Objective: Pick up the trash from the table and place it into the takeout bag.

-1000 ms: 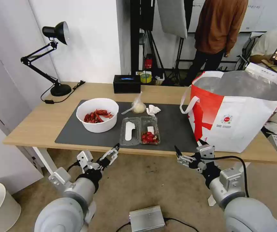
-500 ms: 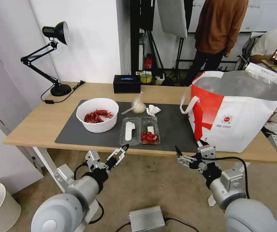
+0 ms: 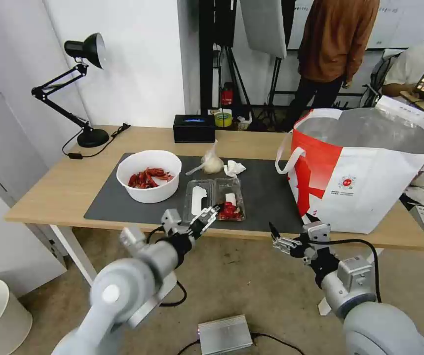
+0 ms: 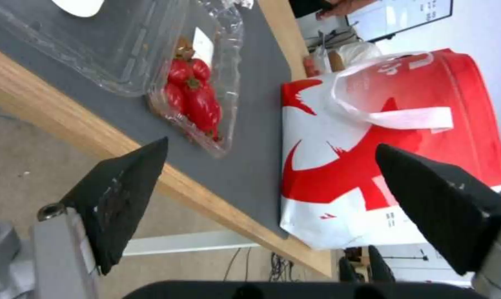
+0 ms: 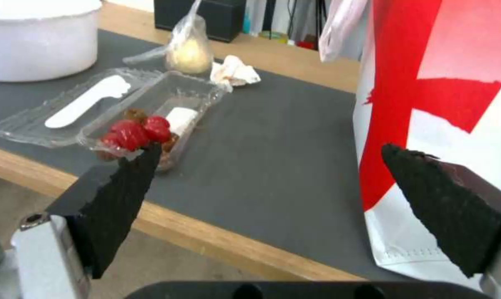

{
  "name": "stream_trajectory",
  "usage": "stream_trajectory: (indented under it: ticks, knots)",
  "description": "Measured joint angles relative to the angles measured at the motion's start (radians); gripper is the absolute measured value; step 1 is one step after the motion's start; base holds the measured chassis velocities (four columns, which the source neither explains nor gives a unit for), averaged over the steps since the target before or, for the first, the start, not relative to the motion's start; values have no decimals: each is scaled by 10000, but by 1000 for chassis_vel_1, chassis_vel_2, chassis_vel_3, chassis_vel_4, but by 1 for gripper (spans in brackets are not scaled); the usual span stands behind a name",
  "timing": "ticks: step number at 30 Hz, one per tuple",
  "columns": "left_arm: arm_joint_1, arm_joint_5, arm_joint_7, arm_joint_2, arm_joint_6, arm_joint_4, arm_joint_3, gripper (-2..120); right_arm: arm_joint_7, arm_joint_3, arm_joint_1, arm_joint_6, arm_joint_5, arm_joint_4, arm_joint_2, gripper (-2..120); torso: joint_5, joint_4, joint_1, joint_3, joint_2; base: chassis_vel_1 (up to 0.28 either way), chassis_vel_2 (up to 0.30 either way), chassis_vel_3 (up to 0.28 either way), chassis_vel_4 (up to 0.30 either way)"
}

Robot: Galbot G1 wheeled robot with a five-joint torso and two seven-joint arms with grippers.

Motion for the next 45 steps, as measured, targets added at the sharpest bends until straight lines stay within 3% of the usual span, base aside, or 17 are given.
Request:
stream_trajectory:
  ticks: [45]
  knots:
    - [-1438,127,-996,-289,-73,1948,723,100,40,2,64,9,-41,-197,-25,100,0,0,-2,-1,1,0,0,0,0]
